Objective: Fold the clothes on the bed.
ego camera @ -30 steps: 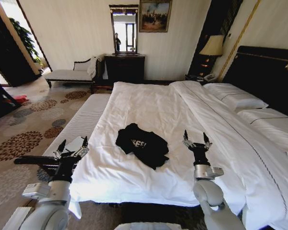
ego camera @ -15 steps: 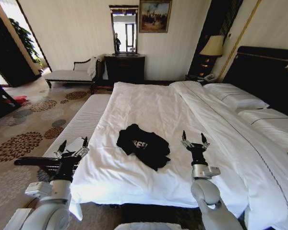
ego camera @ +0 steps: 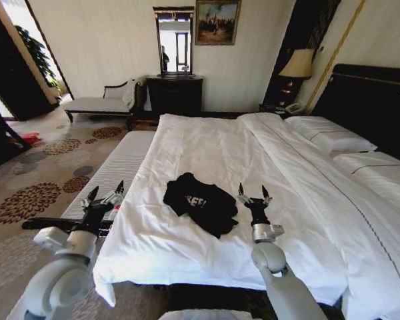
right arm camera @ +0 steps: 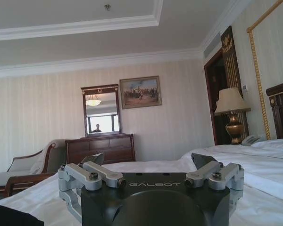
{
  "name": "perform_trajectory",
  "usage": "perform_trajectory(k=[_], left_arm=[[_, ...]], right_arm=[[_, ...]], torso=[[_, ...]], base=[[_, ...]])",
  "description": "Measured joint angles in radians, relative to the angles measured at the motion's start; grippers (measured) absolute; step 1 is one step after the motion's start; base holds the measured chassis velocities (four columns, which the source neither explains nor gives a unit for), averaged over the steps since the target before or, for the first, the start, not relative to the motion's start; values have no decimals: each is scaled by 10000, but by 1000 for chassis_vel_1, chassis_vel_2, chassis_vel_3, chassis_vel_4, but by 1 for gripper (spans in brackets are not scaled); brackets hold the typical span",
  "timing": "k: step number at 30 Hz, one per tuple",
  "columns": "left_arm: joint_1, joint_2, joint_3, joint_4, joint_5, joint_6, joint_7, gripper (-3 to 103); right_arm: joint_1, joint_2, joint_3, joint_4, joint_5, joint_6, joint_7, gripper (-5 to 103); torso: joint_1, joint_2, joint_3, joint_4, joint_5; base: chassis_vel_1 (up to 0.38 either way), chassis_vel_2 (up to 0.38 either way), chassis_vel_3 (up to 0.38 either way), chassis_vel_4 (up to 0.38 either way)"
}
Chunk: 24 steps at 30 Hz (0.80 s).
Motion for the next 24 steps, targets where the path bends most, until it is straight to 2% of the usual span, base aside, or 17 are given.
perform_trajectory(k=[1,2,5,9,12,13,18,19,23,24], left_arm=[[-359,233,280,465,-297,153,-159,100],[-359,233,280,465,-297,153,-159,100],[-1475,652,1266,1728,-1057,383,-581,100],[-2834,722,2446,2871,-1539,519,-918,100],[-4015,517,3502,3760,-1668,595,-1247,100],[-4015,517,3502,3760,-1668,595,-1247,100],[-5817,-115,5141,4863,-1834,711,-1805,100],[-5817,-115,5141,4863,-1834,711,-1805,100],[-7203,-736,6405,5999,-1768,821,-2351,100],[-7203,-736,6405,5999,-1768,821,-2351,100]], right_arm=[[98,3,-49,-88,-20,-78,51,100],[98,3,-49,-88,-20,-78,51,100],[333,-6,-170,-331,-20,-153,129,100],[583,-15,-290,-606,-20,-158,150,100],[846,33,-432,-843,-20,-158,178,100],[846,33,-432,-843,-20,-158,178,100],[1237,119,-601,-1296,-38,-136,205,100],[1237,119,-601,-1296,-38,-136,205,100],[1323,245,-628,-1604,-113,-45,214,100],[1323,245,-628,-1604,-113,-45,214,100]], torso=[[0,0,0,8,-2],[0,0,0,8,-2],[0,0,0,7,-1],[1,0,1,4,-2],[1,-1,2,4,0],[1,-1,2,4,0],[1,-1,1,7,1],[1,-1,1,7,1],[1,-1,1,3,2],[1,-1,1,3,2]], base=[[0,0,0,0],[0,0,0,0],[0,0,0,0],[0,0,0,0],[0,0,0,0],[0,0,0,0],[0,0,0,0],[0,0,0,0],[0,0,0,0],[0,0,0,0]])
